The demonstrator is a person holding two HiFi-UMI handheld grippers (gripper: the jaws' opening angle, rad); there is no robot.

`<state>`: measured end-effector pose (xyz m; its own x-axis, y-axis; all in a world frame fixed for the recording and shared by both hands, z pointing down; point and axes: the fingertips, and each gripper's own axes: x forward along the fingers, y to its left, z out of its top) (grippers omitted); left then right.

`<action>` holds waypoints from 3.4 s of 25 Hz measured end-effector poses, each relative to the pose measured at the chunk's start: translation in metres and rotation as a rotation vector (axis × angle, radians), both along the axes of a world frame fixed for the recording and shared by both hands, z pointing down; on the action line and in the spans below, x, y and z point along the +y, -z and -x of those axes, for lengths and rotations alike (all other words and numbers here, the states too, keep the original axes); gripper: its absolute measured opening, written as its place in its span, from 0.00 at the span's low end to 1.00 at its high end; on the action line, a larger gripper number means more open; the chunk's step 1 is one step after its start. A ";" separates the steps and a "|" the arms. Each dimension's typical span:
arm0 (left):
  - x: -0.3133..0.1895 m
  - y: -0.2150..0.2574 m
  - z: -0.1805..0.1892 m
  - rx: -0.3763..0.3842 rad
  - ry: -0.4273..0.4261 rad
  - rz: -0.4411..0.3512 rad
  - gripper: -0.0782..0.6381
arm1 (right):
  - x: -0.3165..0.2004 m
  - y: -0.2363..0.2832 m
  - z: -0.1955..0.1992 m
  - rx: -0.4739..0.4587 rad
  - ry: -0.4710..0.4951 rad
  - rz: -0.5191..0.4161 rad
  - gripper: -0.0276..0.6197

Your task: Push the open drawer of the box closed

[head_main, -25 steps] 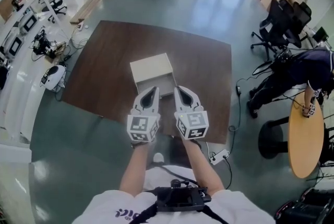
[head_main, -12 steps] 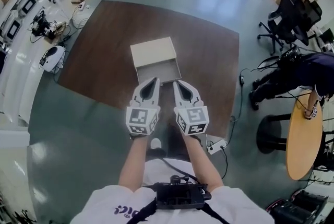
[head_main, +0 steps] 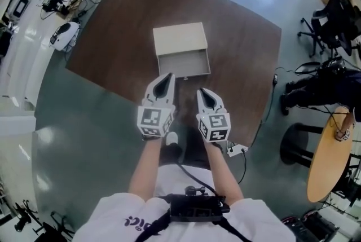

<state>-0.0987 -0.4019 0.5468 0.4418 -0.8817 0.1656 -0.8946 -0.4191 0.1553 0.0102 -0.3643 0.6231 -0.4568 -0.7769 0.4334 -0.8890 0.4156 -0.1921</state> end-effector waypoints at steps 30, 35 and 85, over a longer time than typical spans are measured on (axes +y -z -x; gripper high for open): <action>-0.013 -0.106 0.017 -0.045 0.098 0.215 0.12 | -0.048 -0.155 0.040 0.050 0.069 0.307 0.40; -0.017 -0.111 0.024 -0.048 0.124 0.215 0.12 | -0.056 -0.164 0.048 0.063 0.050 0.325 0.40; -0.016 -0.132 0.052 -0.049 0.183 0.260 0.12 | -0.189 -0.167 0.060 0.228 -0.039 0.236 0.11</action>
<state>-0.1511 -0.4175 0.6788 0.2660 -0.8709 0.4133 -0.9604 -0.2026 0.1911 -0.0501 -0.5534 0.7899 -0.2993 -0.6577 0.6913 -0.9345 0.3482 -0.0733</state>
